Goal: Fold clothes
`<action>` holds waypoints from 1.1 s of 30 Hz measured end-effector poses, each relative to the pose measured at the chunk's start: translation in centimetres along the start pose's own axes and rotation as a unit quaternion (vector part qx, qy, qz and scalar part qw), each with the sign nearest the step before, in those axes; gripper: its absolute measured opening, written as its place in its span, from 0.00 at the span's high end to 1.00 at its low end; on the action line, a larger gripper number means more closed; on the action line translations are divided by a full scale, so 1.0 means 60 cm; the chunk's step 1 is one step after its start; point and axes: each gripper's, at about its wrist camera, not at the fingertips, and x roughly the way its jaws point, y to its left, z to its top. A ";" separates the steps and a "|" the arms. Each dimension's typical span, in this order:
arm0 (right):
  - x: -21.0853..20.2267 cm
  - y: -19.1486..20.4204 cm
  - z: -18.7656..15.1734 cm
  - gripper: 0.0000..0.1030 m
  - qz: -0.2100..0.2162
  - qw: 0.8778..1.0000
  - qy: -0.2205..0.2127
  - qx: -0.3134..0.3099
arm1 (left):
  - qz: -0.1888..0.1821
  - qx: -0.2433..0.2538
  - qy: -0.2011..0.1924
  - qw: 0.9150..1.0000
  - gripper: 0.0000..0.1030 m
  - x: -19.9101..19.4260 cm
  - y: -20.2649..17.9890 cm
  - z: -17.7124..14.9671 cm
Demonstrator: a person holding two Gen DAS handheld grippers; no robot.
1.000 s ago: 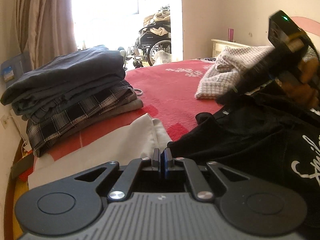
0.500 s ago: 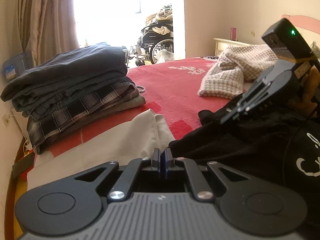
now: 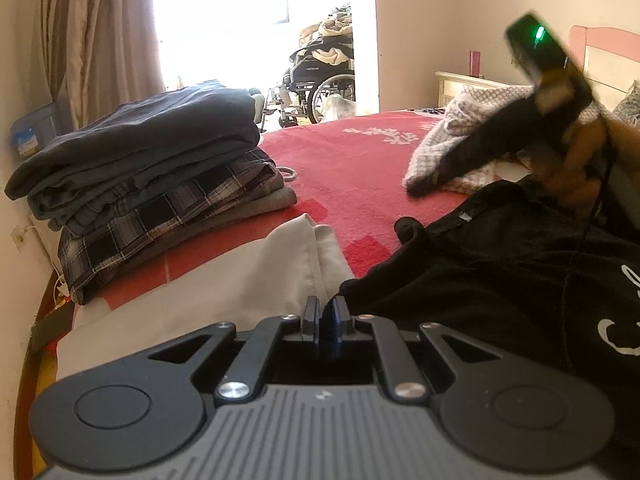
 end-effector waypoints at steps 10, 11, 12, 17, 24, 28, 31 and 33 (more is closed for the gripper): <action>-0.175 -0.111 -0.011 0.84 -0.065 0.991 -0.050 0.106 | 0.019 -0.011 -0.053 0.998 0.59 -0.050 -0.003 0.030; -0.186 -0.128 -0.019 0.84 -0.080 0.990 -0.042 0.108 | 0.017 -0.015 -0.061 0.998 0.58 -0.057 -0.005 0.036; -0.195 -0.145 -0.029 0.83 -0.096 0.989 -0.033 0.109 | 0.011 -0.019 -0.066 0.998 0.58 -0.062 -0.007 0.044; -0.198 -0.174 -0.058 0.82 -0.147 0.987 0.019 0.059 | -0.033 -0.010 -0.053 0.998 0.58 -0.048 -0.058 0.076; -0.247 -0.293 -0.079 0.73 -0.200 0.965 -0.008 0.167 | -0.072 0.003 -0.007 0.997 0.59 -0.002 -0.146 0.073; -0.274 -0.327 -0.108 0.72 -0.188 0.952 -0.014 0.241 | -0.062 0.016 0.014 0.998 0.59 0.009 -0.171 0.063; -0.324 -0.306 -0.140 0.72 -0.180 0.947 -0.027 0.263 | -0.062 0.003 0.009 0.998 0.59 -0.014 -0.160 0.062; -0.370 -0.280 -0.161 0.72 -0.181 0.945 -0.035 0.270 | -0.063 -0.006 -0.001 0.998 0.59 -0.033 -0.146 0.064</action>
